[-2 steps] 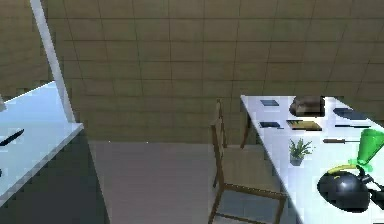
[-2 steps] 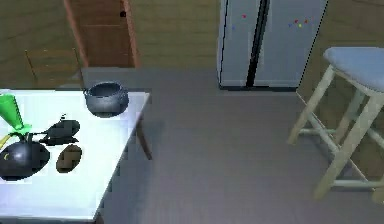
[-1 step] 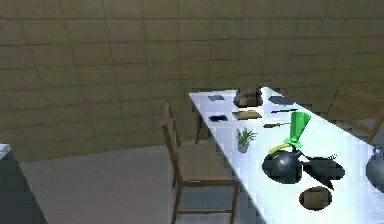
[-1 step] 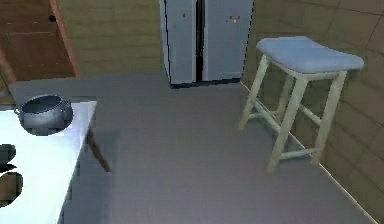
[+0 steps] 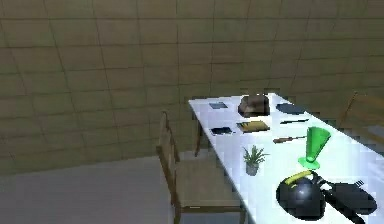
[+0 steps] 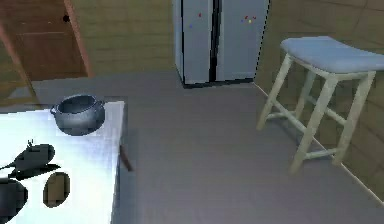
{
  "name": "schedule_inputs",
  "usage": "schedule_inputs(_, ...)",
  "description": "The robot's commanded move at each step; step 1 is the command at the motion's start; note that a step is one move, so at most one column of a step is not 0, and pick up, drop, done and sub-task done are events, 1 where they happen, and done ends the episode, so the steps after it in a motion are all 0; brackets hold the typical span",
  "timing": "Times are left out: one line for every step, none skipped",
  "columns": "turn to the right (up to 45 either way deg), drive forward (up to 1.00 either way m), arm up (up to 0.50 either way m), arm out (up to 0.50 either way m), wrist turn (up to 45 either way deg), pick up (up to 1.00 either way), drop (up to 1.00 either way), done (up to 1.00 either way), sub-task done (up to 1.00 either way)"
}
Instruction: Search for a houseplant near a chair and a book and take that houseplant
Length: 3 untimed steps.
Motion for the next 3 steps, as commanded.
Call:
schedule_inputs(-27.0,0.00,0.00,0.00,0.0,0.00,0.00,0.00,0.00)
schedule_inputs(0.0,0.30,0.00,0.00,0.0,0.00,0.00,0.00,0.00)
schedule_inputs(-24.0,0.00,0.00,0.00,0.0,0.00,0.00,0.00,0.00)
